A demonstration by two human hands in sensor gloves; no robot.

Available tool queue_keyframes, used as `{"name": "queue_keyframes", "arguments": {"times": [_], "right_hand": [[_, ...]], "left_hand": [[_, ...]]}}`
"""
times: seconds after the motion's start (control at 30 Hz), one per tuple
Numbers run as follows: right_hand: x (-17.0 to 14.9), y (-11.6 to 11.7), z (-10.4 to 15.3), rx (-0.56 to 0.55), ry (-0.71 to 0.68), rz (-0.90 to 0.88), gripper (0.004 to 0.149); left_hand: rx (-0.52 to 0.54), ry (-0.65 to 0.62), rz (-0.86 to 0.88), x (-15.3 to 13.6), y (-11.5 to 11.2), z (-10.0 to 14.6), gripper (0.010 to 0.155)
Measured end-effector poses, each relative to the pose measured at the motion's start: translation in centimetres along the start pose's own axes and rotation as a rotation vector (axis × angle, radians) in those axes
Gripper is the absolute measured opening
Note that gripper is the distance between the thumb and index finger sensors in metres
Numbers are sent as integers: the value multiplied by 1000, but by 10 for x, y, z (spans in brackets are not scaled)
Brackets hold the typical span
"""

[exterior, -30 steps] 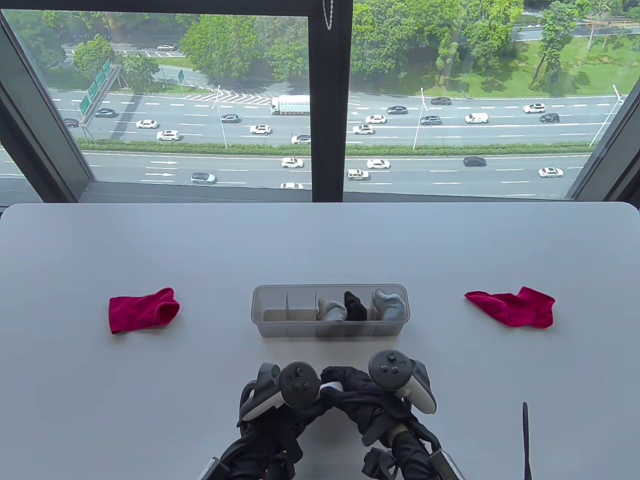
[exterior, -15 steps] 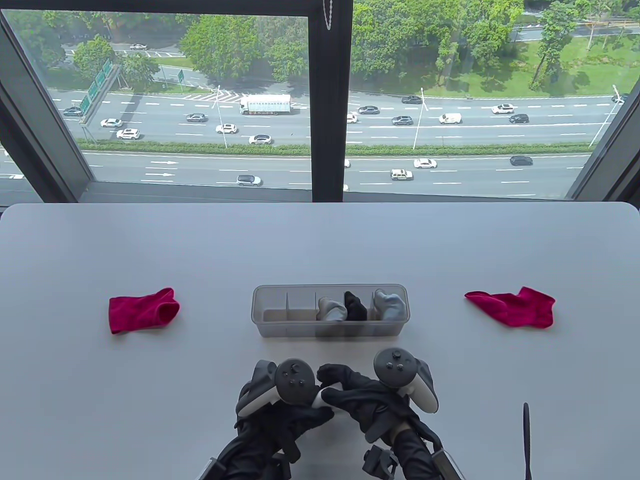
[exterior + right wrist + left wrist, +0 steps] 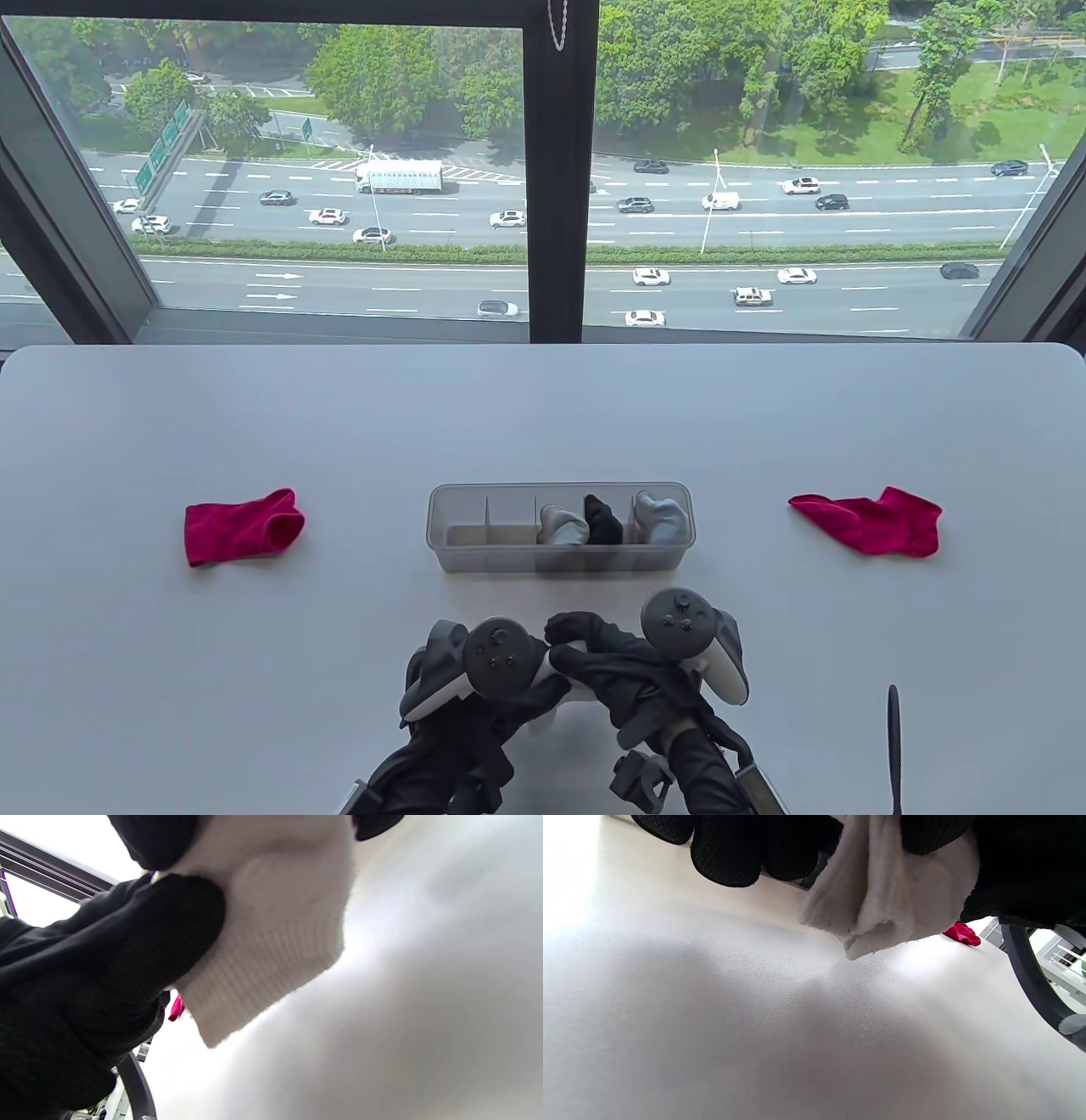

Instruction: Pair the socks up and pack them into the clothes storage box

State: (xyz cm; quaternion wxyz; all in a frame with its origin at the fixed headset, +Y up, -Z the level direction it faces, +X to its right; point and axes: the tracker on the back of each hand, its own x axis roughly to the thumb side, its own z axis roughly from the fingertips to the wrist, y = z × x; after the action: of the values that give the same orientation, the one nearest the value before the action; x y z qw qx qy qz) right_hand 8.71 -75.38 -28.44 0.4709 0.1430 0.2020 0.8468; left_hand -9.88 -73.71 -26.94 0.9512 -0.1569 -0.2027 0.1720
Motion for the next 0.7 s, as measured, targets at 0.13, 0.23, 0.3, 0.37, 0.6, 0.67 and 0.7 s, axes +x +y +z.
{"name": "queue_keyframes", "arguments": {"times": [0.13,0.23,0.3,0.37,0.6,0.67,0.7], "right_hand": [[-2,1,1,-33,30,1,51],[-5,2,0,-6,33,-29,59],[-5,2,-1,116,-26,-50,67],[-3,-1,1,62,-13,-11,59],[-2,-5,3,-52,21,-56,50],[-4,-5,2,-34,22,-67,51],[-5,-5,2,-18,15,-72,53]], "left_hand": [[15,-41,-33,8,-1,1,66],[37,-16,-69,11,-1,0,60],[21,0,-42,5,1,-1,59],[29,-2,-2,1,1,0,58],[131,-1,-75,10,2,4,71],[153,13,-114,15,3,4,64],[148,19,-122,16,3,4,62]]}}
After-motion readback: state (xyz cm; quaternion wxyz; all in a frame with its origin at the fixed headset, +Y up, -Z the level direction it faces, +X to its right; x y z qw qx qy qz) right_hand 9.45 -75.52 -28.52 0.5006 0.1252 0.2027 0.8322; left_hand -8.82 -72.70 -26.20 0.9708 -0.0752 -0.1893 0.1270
